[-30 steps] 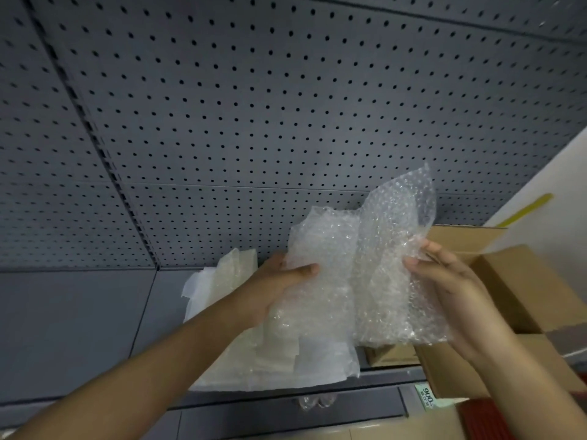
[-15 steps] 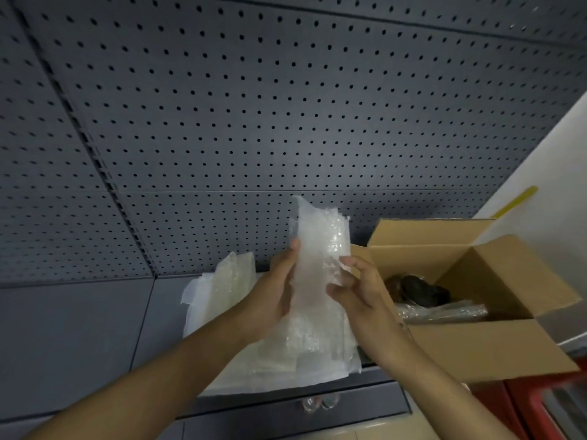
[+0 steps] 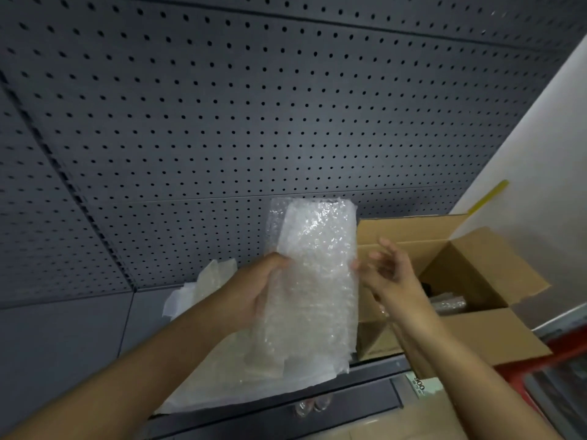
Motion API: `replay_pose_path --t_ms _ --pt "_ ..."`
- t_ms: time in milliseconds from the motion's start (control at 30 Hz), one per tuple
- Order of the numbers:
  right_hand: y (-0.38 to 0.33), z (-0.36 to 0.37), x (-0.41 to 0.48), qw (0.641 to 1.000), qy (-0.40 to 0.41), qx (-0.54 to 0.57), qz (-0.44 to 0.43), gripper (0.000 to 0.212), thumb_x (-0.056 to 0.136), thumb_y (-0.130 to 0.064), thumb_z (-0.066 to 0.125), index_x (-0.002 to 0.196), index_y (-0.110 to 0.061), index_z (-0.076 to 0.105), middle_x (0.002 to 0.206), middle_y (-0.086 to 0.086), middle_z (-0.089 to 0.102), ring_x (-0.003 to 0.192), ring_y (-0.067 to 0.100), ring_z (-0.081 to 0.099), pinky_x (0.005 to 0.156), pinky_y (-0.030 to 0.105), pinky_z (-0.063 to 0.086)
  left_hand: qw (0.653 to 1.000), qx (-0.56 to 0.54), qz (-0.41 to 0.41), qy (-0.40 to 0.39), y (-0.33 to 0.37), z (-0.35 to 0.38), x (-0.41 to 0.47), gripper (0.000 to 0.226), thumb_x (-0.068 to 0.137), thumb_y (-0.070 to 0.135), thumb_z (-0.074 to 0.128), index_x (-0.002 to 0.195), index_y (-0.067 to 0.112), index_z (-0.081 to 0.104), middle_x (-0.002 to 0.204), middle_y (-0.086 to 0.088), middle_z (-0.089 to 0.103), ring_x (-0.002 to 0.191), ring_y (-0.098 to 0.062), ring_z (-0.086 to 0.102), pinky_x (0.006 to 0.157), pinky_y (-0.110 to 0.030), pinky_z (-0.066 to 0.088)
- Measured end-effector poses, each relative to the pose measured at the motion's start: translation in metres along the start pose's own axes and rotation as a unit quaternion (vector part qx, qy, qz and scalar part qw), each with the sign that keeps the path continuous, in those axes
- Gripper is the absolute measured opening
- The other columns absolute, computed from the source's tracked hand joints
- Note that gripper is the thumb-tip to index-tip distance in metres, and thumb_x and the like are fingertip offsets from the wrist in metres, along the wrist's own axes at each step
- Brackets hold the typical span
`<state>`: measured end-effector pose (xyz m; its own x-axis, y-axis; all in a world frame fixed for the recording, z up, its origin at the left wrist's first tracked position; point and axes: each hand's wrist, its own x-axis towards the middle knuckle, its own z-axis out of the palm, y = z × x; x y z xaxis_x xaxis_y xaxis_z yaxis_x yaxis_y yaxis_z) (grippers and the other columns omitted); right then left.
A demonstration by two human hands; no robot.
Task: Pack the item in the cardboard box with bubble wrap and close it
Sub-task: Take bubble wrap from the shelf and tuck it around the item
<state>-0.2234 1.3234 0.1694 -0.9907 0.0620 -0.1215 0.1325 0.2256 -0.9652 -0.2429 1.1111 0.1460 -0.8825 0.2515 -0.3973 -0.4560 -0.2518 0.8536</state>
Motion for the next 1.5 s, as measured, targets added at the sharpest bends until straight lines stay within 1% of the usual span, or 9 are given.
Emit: replay_pose_path --t_ms 133,267,400,567,733,867,1067,1267,1500 --pt "0.004 -0.03 0.008 0.975 -0.178 0.104 0.081 0.048 0.084 -0.035 0.063 0.129 -0.031 0.046 0.113 0.009 0.07 0.092 0.03 0.069 0.074 0.041 0.06 0.999 0.022 -0.01 -0.021 0.007 0.016 0.012 0.029 0.087 0.03 0.062 0.095 0.006 0.074 0.096 -0.015 0.073 0.087 -0.029 0.068 0.086 -0.038 0.054" --pt "0.014 -0.055 0.016 0.987 -0.101 0.123 0.007 0.043 0.089 -0.011 0.056 0.129 -0.026 0.05 0.093 0.008 0.075 0.073 0.021 0.071 0.058 0.03 0.058 0.989 0.092 -0.012 -0.113 0.01 0.033 0.025 0.02 0.089 0.031 0.057 0.078 0.015 0.061 0.062 -0.003 0.059 0.054 -0.014 0.057 0.056 -0.026 0.051" --pt "0.027 -0.087 0.031 0.983 -0.062 0.173 -0.023 0.032 0.085 -0.005 0.058 0.115 -0.014 0.063 0.11 0.011 0.071 0.095 0.034 0.063 0.083 0.05 0.046 0.977 0.1 -0.014 -0.187 0.012 0.052 0.041 0.016 0.095 0.018 0.047 0.108 0.014 0.055 0.063 0.003 0.069 0.053 -0.01 0.065 0.052 -0.025 0.057" --pt "0.035 -0.126 0.07 0.98 -0.027 0.184 -0.075 0.033 0.086 0.009 0.052 0.082 -0.017 0.072 0.087 -0.005 0.074 0.082 0.014 0.067 0.065 0.027 0.057 0.972 -0.038 -0.043 -0.228 0.019 0.088 0.073 0.032 0.062 0.024 0.085 0.09 0.013 0.075 0.08 -0.006 0.072 0.067 -0.017 0.07 0.062 -0.032 0.06" --pt "0.044 -0.169 0.123 0.962 -0.018 0.033 -0.272 0.031 0.078 0.013 0.06 0.064 -0.014 0.068 0.098 -0.006 0.064 0.097 -0.006 0.057 0.089 0.012 0.044 0.981 0.039 -0.093 -0.165 0.03 0.139 0.11 0.059 0.081 0.066 0.041 0.116 0.025 0.066 0.12 -0.006 0.068 0.11 -0.026 0.064 0.095 -0.051 0.047" --pt "0.066 -0.193 0.151 0.961 -0.092 -0.023 -0.258 0.025 0.082 0.002 0.053 0.07 -0.015 0.068 0.113 0.011 0.053 0.107 -0.003 0.051 0.094 0.011 0.042 0.967 0.247 -0.004 -0.055 0.03 0.181 0.13 0.037 0.084 0.025 0.069 0.117 0.03 0.053 0.127 -0.012 0.056 0.106 -0.027 0.063 0.097 -0.05 0.05" --pt "0.132 -0.2 0.165 0.979 -0.2 -0.028 -0.037 0.033 0.092 0.002 0.048 0.097 -0.027 0.061 0.121 -0.002 0.057 0.117 0.018 0.054 0.103 0.034 0.045 0.779 0.58 0.19 0.145 0.003 0.196 0.13 0.045 0.085 0.019 0.066 0.122 0.037 0.049 0.123 -0.002 0.049 0.101 -0.018 0.052 0.076 -0.025 0.044" --pt "0.171 -0.181 0.163 0.822 -0.347 -0.43 -0.134 0.043 0.094 -0.035 0.046 0.135 -0.024 0.044 0.14 0.0 0.044 0.127 0.019 0.041 0.106 0.036 0.037 0.635 0.752 0.085 0.155 -0.033 0.211 0.151 0.05 0.092 0.026 0.055 0.139 0.036 0.039 0.142 -0.003 0.037 0.114 -0.021 0.054 0.062 -0.015 0.027" --pt "0.16 -0.173 0.149 0.724 -0.392 -0.52 -0.23 0.046 0.096 -0.026 0.039 0.142 -0.027 0.032 0.136 0.01 0.048 0.115 0.029 0.053 0.095 0.044 0.041 0.633 0.758 0.067 0.142 -0.058 0.21 0.187 0.05 0.085 -0.002 0.057 0.13 0.018 0.05 0.135 -0.013 0.034 0.103 -0.029 0.057 0.079 -0.024 0.049"
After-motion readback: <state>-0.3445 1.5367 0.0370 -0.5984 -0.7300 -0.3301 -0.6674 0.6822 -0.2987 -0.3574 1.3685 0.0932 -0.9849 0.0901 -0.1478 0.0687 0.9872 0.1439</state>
